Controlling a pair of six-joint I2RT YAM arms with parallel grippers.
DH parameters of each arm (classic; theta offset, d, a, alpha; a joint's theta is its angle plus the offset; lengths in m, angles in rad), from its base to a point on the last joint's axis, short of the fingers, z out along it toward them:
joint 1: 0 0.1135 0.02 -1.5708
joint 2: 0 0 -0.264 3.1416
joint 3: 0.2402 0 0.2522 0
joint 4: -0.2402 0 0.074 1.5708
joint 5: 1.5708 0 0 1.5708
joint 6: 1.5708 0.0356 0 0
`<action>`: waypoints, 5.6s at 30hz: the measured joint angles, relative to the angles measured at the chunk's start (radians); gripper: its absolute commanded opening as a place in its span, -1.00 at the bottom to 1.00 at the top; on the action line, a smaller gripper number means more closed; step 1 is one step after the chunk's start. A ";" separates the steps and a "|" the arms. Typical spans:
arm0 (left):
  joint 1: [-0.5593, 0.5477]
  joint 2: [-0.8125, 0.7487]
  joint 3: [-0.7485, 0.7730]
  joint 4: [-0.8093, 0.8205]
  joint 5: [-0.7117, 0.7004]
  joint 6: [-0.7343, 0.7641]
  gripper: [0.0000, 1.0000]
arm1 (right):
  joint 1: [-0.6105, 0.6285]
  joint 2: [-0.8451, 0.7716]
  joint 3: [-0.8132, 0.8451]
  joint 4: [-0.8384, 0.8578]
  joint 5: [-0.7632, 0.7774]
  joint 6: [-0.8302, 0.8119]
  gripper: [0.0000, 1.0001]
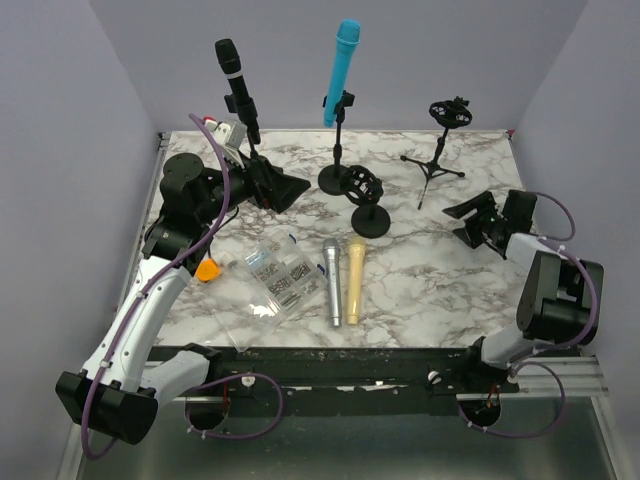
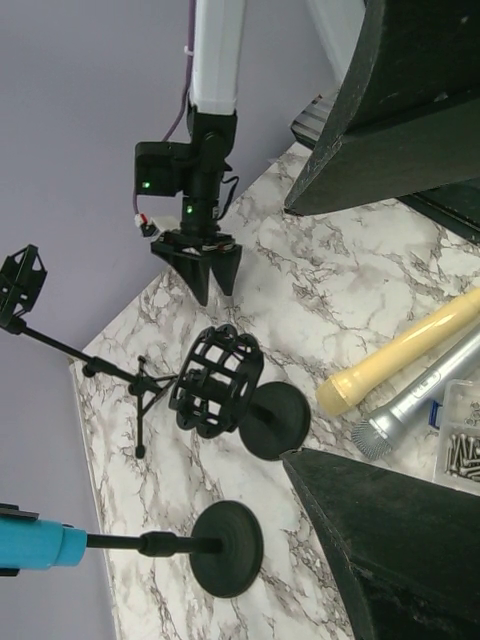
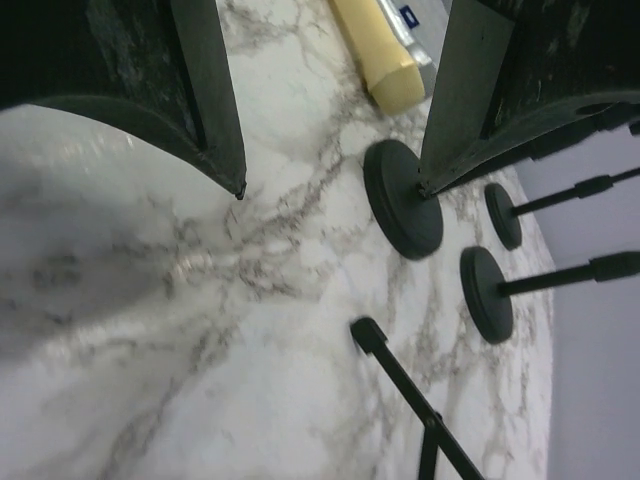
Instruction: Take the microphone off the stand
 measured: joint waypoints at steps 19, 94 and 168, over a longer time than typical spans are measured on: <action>0.000 0.003 0.000 0.001 0.014 -0.008 0.97 | -0.008 0.652 0.600 0.418 0.022 0.176 -0.52; 0.006 0.032 -0.029 0.114 0.103 -0.111 0.97 | 0.152 0.287 0.190 0.261 0.051 -0.632 0.37; 0.006 0.043 -0.035 0.130 0.119 -0.125 0.98 | 0.412 0.069 -0.030 0.161 0.545 -0.014 0.52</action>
